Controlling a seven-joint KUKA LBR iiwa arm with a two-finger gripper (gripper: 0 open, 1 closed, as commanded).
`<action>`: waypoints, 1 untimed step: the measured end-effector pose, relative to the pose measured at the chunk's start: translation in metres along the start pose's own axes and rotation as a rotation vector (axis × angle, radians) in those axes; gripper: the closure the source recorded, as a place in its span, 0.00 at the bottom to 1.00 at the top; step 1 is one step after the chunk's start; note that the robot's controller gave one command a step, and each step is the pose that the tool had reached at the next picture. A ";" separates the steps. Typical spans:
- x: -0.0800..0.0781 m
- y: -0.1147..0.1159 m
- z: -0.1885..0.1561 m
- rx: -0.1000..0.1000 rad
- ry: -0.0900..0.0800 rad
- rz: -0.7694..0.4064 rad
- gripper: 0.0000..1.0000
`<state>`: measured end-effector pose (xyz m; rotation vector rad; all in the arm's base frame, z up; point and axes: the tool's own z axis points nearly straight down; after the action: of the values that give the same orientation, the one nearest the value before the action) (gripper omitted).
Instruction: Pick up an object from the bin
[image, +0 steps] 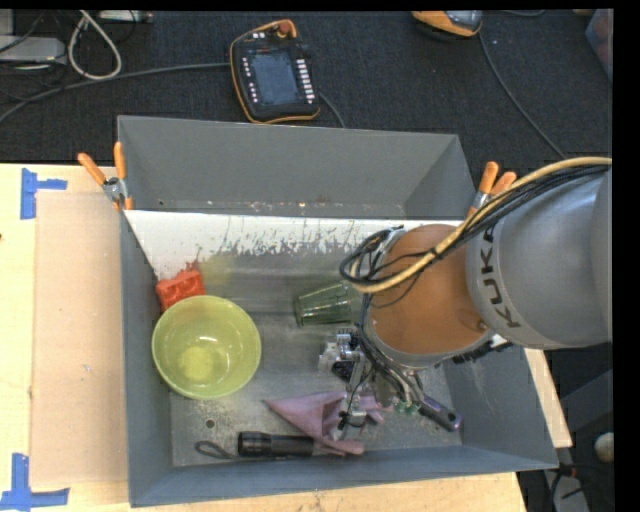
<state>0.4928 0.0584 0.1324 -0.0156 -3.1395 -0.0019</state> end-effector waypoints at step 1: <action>0.000 0.000 0.000 0.000 0.000 0.000 0.00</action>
Offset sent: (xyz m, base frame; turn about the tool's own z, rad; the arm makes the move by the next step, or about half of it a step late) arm -0.0134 -0.0357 -0.0615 0.0267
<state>0.4928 0.0584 0.1324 -0.0158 -3.1395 -0.0019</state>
